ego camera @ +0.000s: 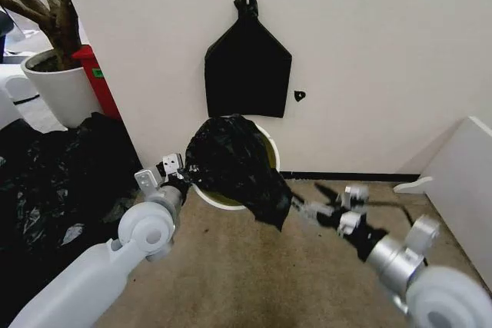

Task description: Place the garbage bag over the trash bin.

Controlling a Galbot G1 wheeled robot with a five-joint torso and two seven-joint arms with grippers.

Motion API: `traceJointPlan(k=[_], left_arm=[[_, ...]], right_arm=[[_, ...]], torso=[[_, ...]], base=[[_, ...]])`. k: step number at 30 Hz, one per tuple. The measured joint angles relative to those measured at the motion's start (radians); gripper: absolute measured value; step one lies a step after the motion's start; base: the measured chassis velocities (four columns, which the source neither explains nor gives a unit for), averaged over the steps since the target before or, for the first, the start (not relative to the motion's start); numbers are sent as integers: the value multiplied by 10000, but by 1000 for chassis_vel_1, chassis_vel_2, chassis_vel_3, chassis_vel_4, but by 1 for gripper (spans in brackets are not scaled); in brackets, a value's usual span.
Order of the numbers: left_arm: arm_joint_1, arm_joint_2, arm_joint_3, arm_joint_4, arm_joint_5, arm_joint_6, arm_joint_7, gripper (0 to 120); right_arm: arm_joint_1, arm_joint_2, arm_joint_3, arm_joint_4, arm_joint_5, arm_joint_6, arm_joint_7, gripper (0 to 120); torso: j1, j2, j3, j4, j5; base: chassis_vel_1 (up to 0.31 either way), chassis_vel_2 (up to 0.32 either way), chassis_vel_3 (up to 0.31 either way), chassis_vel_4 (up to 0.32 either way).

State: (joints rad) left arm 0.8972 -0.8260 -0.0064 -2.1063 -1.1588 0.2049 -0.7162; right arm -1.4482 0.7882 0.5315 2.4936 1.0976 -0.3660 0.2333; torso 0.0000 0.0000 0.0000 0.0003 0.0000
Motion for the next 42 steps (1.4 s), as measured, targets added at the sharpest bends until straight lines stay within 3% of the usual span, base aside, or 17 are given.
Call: traceJointPlan(k=[12, 16, 22, 31, 42], left_arm=[[-119, 309, 242, -207, 1651, -95, 716, 0], [-218, 263, 227, 422, 2033, -227, 785, 0], [-266, 151, 82, 898, 2200, -423, 696, 0], [-486, -17, 198, 768, 2090, -462, 621, 0], [-1217, -84, 1471, 343, 2702, -393, 913, 0]], right_arm=[[132, -657, 725, 122, 776, -637, 542, 100], [-60, -938, 1526, 106, 1754, -885, 784, 100], [-310, -1065, 1905, 91, 2269, -1006, 1119, 100], [34, -913, 1053, 78, 2326, -820, 1703, 100], [1205, -512, 40, 8, -977, -721, -283, 100]], torso=[[1, 0, 0, -3, 1], [1, 0, 0, -2, -2], [1, 0, 0, 0, -1], [1, 0, 0, -2, 1], [1, 0, 0, 1, -1]], base=[[0, 0, 0, 0], [0, 0, 0, 0], [0, 0, 0, 0], [0, 0, 0, 0], [0, 0, 0, 0]])
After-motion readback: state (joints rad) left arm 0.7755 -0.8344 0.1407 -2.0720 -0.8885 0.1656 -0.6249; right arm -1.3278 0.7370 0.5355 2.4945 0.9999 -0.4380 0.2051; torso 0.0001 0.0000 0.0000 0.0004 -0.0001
